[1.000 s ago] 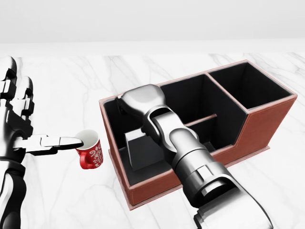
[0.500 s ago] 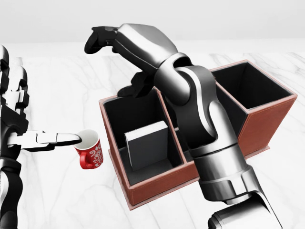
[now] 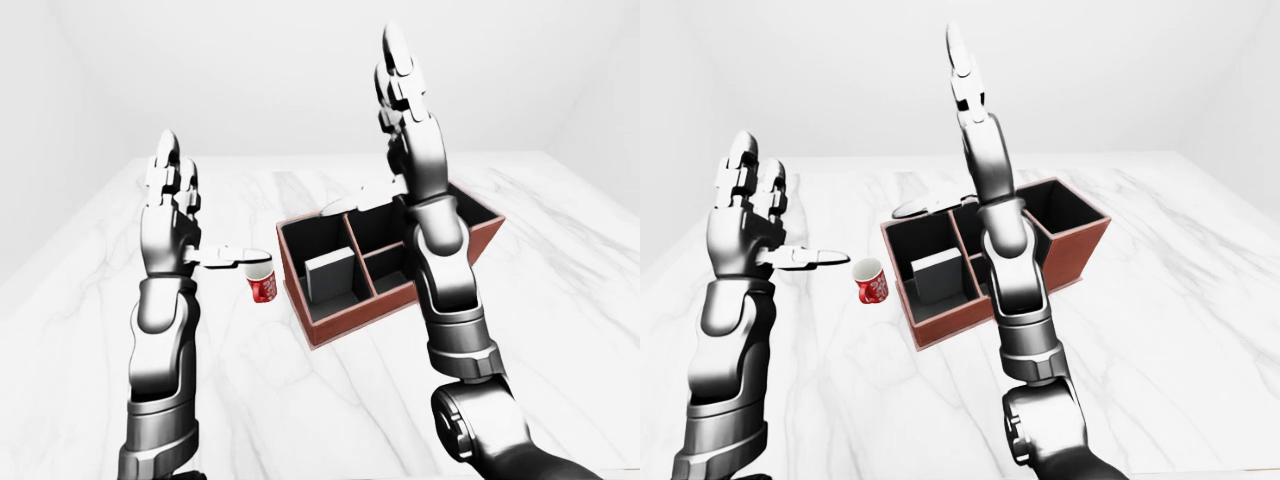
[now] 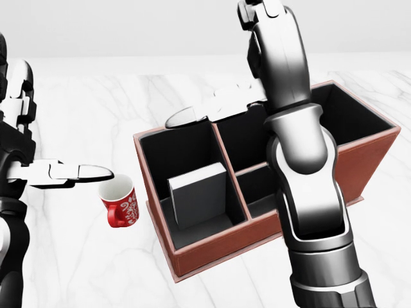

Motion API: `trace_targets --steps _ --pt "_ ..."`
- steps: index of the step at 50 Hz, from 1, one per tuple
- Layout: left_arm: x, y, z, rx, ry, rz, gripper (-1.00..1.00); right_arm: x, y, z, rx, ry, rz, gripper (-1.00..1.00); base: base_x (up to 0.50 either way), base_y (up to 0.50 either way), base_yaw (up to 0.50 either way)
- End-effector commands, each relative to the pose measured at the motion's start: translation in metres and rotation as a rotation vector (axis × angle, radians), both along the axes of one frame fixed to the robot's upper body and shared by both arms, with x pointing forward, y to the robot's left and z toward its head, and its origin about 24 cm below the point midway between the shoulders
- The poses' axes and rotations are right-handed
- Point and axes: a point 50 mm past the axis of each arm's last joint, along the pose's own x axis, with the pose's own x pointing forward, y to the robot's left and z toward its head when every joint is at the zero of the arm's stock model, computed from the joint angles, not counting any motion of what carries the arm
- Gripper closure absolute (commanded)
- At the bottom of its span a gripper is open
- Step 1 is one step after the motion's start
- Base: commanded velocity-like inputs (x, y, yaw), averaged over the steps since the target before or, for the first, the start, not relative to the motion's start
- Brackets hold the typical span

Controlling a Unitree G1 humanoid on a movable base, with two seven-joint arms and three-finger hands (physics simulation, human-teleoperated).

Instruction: Pick up the book and place it in the left compartment of the caddy.

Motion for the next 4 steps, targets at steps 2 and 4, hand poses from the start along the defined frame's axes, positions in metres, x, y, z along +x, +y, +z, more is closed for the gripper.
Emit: trace_targets --steps 2,4 --pt "0.002 -0.005 0.006 0.024 -0.019 -0.008 -1.0 -0.007 -0.015 -0.039 0.337 0.145 0.016 -1.0 0.0 0.0 0.0" --pt "0.002 -0.004 0.007 0.026 -0.023 -0.007 -1.0 -0.007 -0.019 -0.048 0.388 0.18 0.01 -1.0 0.0 0.0 0.0"
